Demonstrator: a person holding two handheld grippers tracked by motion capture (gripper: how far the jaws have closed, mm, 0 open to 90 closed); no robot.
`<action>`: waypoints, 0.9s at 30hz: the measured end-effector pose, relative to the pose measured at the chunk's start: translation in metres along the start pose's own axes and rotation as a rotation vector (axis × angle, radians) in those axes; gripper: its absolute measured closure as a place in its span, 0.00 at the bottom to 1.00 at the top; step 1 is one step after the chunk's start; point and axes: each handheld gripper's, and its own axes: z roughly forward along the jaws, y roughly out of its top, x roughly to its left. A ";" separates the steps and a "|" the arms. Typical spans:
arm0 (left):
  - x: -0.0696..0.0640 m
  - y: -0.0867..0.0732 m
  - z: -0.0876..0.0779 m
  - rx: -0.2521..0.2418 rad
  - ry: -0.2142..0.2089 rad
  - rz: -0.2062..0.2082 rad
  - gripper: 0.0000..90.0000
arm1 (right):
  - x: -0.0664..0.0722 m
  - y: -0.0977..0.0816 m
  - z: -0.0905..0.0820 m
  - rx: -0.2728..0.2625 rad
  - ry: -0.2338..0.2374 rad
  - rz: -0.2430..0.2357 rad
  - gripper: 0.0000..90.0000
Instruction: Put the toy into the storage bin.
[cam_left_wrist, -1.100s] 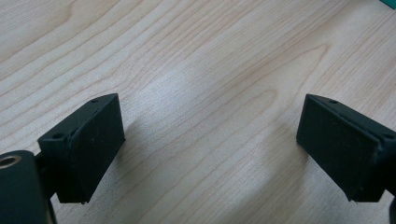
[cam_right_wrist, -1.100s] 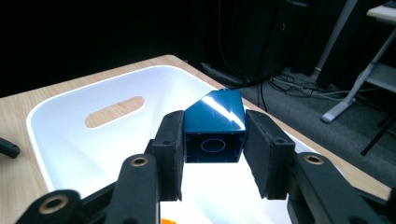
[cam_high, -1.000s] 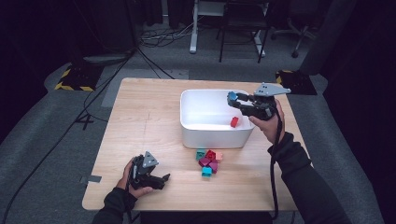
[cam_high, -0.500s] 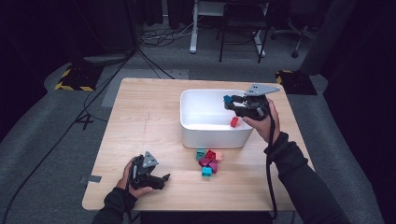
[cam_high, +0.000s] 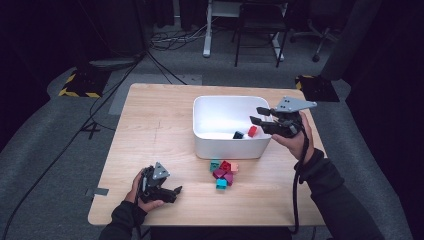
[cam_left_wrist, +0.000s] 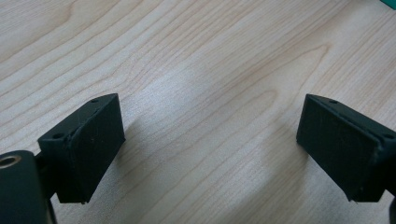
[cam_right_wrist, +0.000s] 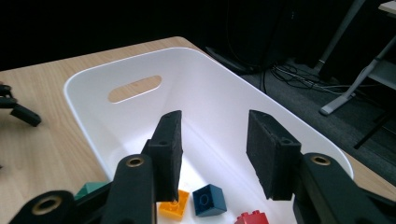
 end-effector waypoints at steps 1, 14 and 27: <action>0.000 0.000 0.000 0.000 0.001 0.000 0.09 | 0.001 -0.002 -0.004 -0.005 0.003 -0.004 0.62; -0.001 0.000 0.000 -0.002 0.012 0.001 0.09 | 0.029 -0.032 -0.047 -0.034 0.057 -0.061 0.59; -0.003 0.000 -0.001 -0.006 0.015 0.010 0.11 | 0.038 -0.087 -0.049 0.029 0.089 -0.043 0.52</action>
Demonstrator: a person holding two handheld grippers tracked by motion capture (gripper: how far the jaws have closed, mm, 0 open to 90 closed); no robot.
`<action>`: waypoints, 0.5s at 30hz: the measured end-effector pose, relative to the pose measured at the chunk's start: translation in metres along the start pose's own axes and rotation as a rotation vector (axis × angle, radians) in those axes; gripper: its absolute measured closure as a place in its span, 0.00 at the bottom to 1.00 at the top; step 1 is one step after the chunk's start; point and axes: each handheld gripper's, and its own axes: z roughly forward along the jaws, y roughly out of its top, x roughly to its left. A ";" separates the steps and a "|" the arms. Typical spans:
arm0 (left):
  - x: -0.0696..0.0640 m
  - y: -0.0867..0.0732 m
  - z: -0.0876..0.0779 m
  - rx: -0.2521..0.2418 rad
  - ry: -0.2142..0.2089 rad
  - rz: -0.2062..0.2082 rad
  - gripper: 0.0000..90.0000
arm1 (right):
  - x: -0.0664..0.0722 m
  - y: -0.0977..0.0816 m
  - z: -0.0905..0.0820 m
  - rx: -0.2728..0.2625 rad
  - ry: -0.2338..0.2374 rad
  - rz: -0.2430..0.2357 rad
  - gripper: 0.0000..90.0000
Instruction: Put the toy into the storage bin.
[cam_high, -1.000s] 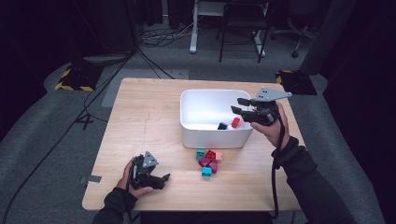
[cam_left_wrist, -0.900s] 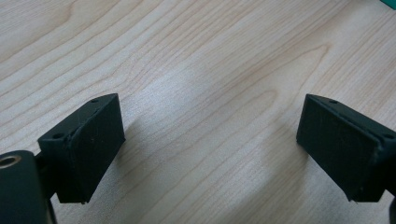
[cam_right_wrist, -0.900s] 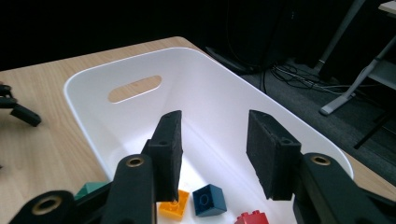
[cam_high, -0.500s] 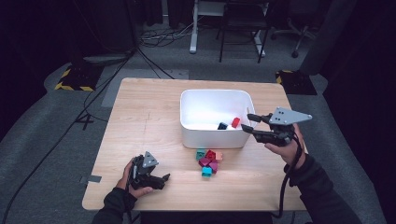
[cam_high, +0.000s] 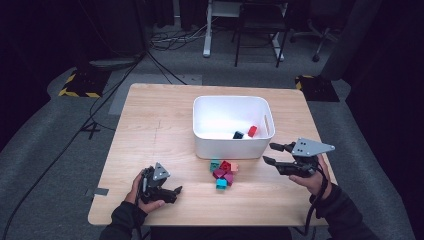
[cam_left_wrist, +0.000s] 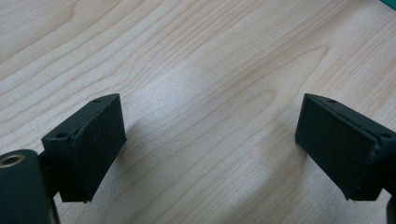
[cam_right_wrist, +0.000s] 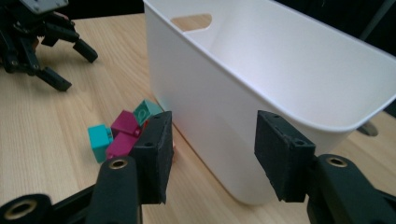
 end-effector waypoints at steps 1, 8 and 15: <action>-0.001 0.000 0.001 -0.005 0.003 -0.001 0.11 | 0.000 -0.003 0.001 0.002 0.006 0.007 0.51; -0.005 0.002 0.001 -0.001 -0.014 0.055 0.11 | -0.007 -0.038 0.020 0.071 0.053 0.027 0.42; -0.029 0.013 0.009 0.009 -0.067 0.105 0.13 | -0.012 -0.064 0.040 0.163 0.090 0.052 0.38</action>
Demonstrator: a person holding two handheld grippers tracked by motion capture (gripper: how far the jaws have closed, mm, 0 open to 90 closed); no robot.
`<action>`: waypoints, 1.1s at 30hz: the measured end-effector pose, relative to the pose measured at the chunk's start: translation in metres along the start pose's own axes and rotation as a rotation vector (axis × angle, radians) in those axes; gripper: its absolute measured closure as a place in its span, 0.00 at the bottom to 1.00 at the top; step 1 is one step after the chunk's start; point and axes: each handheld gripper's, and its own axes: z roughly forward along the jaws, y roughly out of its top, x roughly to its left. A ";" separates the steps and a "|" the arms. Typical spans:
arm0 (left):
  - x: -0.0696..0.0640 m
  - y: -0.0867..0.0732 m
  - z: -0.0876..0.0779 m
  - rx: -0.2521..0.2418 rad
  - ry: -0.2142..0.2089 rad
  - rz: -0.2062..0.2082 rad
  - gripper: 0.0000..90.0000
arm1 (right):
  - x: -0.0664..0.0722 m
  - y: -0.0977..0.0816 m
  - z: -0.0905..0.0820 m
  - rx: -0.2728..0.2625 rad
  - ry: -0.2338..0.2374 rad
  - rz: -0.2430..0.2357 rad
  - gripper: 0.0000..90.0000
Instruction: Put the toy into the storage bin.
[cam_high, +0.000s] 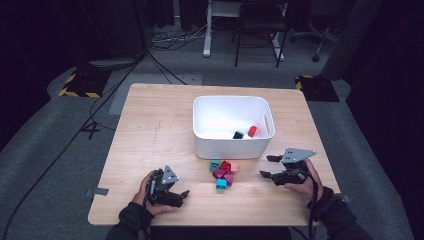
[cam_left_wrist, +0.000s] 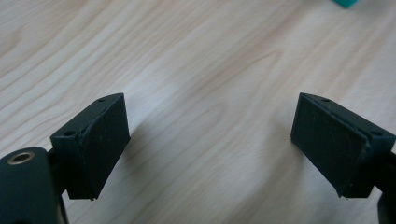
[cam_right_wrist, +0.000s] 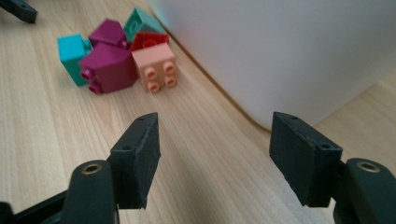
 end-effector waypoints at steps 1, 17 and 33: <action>-0.004 0.002 0.002 0.002 -0.027 0.001 0.14 | -0.002 -0.002 0.002 0.009 0.011 0.014 0.38; -0.047 0.044 0.039 -0.007 -0.172 0.149 0.19 | -0.004 -0.016 0.031 0.083 0.037 0.045 0.39; -0.058 0.063 0.058 -0.071 -0.229 0.145 0.46 | -0.002 -0.018 0.035 0.055 0.031 0.034 0.40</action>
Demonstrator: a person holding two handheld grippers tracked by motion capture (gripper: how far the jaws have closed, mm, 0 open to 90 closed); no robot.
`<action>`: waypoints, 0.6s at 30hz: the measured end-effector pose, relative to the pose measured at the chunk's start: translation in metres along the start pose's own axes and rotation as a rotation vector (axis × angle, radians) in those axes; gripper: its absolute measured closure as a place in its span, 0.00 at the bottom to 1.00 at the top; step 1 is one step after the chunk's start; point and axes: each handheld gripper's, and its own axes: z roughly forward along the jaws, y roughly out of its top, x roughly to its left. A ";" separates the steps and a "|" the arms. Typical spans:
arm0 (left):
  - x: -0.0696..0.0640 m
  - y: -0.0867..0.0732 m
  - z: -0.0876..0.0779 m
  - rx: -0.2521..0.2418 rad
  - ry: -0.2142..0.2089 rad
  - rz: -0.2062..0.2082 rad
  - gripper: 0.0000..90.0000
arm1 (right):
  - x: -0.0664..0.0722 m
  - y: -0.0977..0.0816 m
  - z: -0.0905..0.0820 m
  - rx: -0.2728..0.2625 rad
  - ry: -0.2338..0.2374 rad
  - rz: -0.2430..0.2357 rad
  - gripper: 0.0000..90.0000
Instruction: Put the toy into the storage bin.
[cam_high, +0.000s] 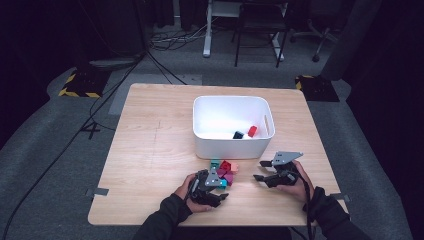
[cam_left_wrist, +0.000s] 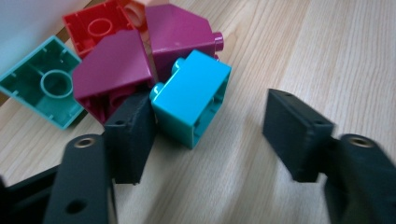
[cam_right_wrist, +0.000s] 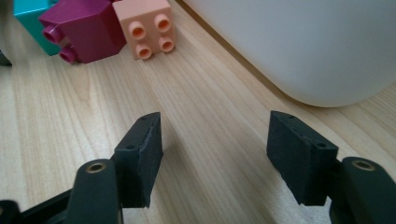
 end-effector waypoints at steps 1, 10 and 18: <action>0.002 0.000 0.000 0.001 0.014 0.007 0.51 | 0.000 0.000 0.000 0.003 0.000 0.000 0.40; -0.001 -0.001 -0.003 -0.004 0.028 0.037 0.75 | 0.000 0.000 0.000 0.000 -0.001 0.006 0.40; -0.001 -0.002 -0.005 0.001 0.031 0.067 0.76 | 0.000 -0.001 -0.001 0.002 -0.007 0.008 0.40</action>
